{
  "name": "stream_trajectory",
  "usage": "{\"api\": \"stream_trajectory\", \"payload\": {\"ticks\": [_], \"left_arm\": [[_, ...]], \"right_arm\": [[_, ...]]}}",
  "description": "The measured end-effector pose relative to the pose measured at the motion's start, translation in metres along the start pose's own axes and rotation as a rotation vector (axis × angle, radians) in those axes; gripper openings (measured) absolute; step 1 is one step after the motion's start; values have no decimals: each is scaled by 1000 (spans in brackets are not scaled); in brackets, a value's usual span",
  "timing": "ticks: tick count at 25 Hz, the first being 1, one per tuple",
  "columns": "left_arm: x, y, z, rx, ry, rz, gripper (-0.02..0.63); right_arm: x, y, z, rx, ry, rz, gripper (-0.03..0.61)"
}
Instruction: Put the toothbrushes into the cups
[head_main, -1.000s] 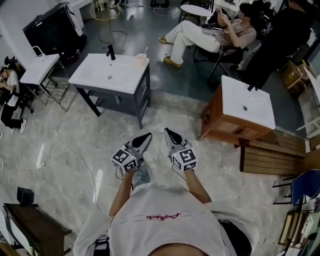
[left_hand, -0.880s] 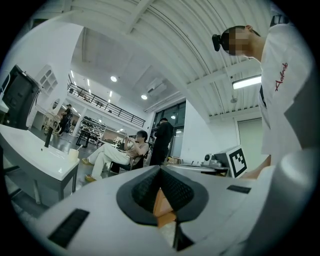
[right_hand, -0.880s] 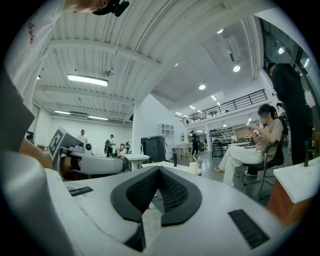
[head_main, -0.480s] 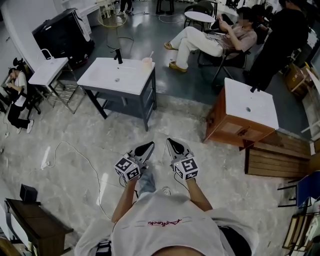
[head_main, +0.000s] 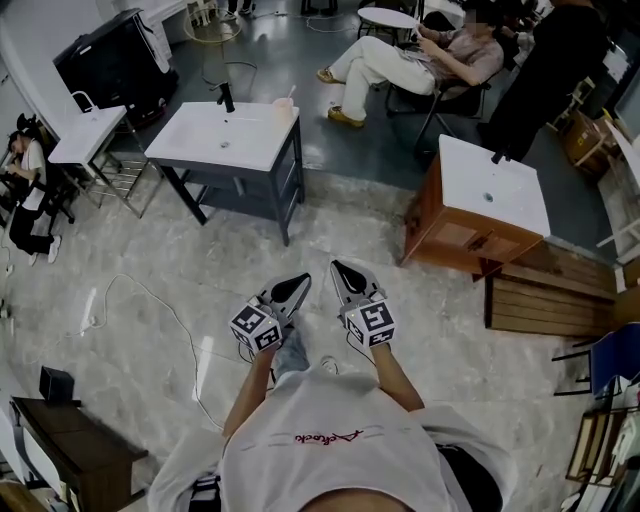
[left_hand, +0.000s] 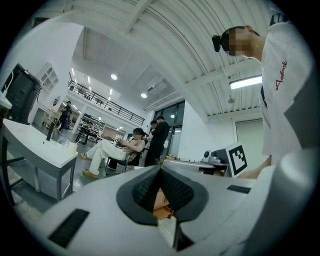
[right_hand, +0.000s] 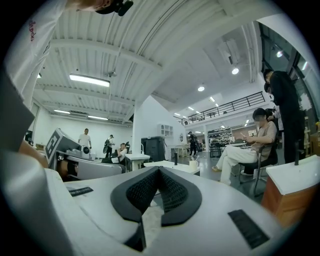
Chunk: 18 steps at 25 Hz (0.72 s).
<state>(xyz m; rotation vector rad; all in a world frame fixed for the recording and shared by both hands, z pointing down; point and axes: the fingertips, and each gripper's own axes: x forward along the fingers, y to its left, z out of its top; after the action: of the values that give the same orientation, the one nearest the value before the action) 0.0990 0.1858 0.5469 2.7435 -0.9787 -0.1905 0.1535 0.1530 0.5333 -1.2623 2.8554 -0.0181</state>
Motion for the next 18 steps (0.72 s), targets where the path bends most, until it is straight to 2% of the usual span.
{"api": "stream_trajectory", "payload": {"ticks": [18], "left_arm": [[-3,-4,0,4,-12,9,14]], "right_arm": [[-3,1,2,-17,0,7,32]]}}
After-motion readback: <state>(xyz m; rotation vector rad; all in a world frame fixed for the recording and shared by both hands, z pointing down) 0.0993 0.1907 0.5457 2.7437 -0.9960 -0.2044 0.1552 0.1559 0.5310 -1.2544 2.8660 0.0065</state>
